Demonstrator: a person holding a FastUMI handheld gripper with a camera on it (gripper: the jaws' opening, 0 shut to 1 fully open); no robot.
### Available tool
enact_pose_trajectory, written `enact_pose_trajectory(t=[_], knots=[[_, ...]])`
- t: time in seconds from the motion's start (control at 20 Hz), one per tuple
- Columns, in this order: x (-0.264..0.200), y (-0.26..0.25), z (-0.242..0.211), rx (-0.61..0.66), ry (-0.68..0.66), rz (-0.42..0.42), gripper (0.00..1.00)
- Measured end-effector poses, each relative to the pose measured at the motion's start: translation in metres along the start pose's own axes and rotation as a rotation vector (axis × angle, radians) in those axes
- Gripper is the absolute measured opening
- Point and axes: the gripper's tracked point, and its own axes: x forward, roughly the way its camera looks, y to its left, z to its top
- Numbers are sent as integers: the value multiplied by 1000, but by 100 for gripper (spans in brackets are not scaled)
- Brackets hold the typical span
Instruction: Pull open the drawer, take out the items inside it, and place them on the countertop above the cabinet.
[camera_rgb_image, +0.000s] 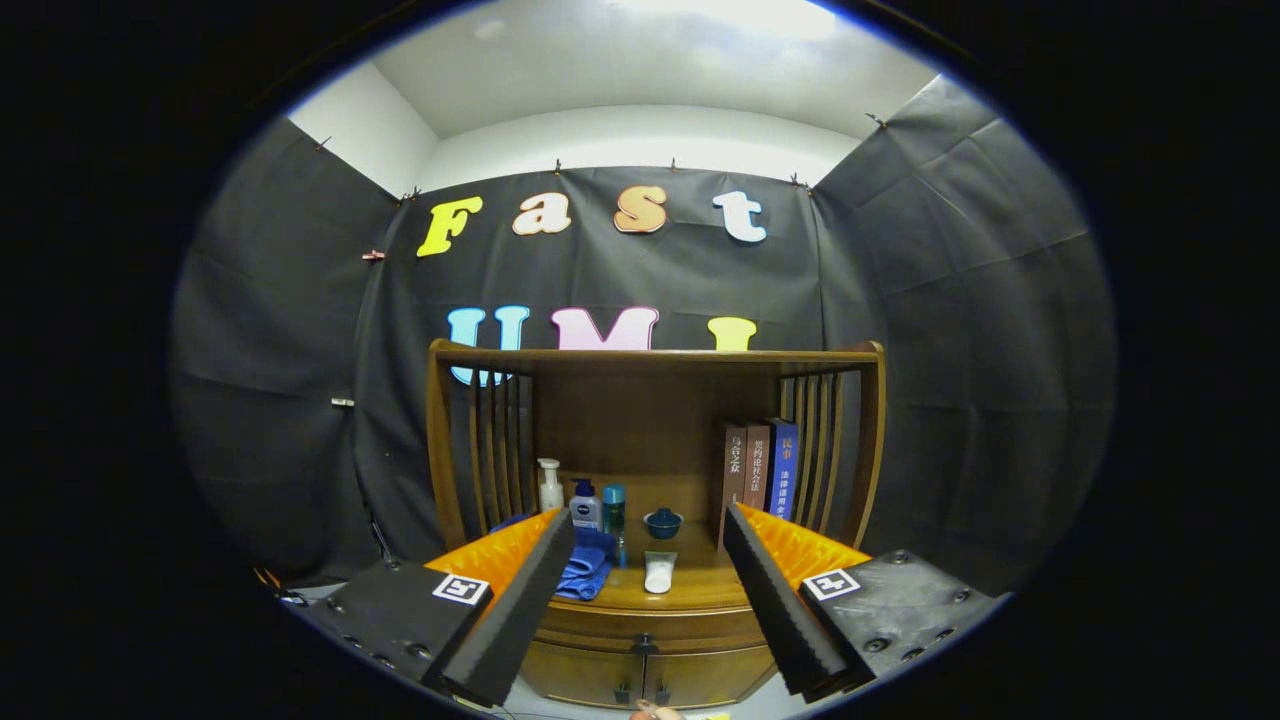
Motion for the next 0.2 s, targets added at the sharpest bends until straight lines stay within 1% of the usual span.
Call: enact_pose_trajectory(t=[0.2], knots=[[2, 1, -2, -2, 12, 5, 98]])
